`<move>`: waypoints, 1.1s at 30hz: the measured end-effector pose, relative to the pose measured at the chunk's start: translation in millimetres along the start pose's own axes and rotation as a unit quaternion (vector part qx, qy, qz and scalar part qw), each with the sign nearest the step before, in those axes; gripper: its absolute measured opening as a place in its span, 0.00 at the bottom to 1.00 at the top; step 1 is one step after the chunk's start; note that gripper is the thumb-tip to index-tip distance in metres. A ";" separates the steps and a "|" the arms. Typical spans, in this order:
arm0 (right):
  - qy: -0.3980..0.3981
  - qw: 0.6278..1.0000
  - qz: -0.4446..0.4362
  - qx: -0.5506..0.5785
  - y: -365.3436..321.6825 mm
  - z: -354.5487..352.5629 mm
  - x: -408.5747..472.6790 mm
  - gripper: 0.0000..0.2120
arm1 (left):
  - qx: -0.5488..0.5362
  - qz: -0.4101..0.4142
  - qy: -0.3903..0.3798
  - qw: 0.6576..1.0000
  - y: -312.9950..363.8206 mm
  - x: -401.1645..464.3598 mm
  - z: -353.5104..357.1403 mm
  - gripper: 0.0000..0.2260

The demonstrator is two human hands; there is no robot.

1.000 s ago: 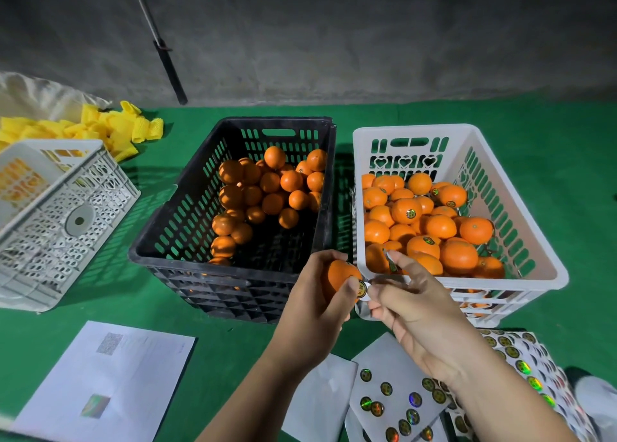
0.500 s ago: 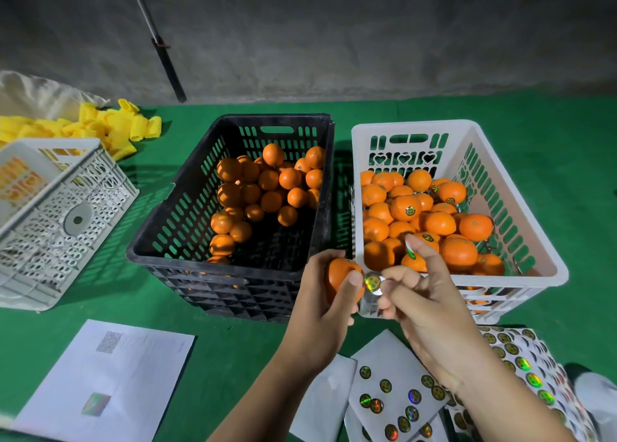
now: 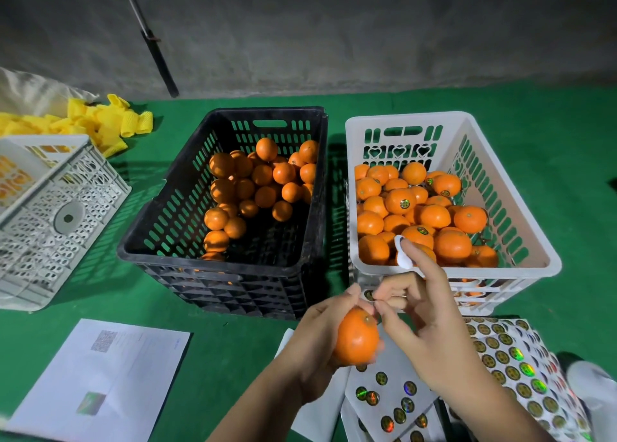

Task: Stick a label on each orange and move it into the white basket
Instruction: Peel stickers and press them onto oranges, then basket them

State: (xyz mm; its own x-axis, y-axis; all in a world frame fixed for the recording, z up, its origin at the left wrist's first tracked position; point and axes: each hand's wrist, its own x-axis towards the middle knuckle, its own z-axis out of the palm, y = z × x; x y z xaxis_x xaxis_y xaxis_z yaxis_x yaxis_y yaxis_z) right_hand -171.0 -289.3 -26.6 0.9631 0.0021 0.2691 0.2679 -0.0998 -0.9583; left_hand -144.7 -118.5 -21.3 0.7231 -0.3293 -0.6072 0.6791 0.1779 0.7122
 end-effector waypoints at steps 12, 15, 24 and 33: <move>0.039 0.987 0.042 0.147 0.6 4.4 9.3 0.43 | 0.064 0.144 0.007 0.988 9.0 -0.3 0.0 0.06; 0.060 0.962 0.121 0.238 7.2 8.0 10.6 0.42 | 0.111 0.163 0.020 0.980 9.0 -0.3 0.0 0.08; -0.027 0.995 0.078 0.057 2.0 -7.4 17.5 0.46 | 0.237 0.261 0.025 0.935 9.9 -1.2 -2.8 0.05; -0.058 0.997 0.046 -0.035 10.1 -11.9 18.5 0.42 | 0.365 0.355 0.025 0.860 10.8 4.7 -12.8 0.04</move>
State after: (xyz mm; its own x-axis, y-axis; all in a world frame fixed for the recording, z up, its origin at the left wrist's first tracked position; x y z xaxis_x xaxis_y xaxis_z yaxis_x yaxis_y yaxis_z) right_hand -150.7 -302.2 -30.2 0.9812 0.1038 0.1627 0.1789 -0.1740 -0.9684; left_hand -132.3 -106.3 -21.0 0.9399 -0.3339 0.0713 -0.1838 -0.3190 0.9298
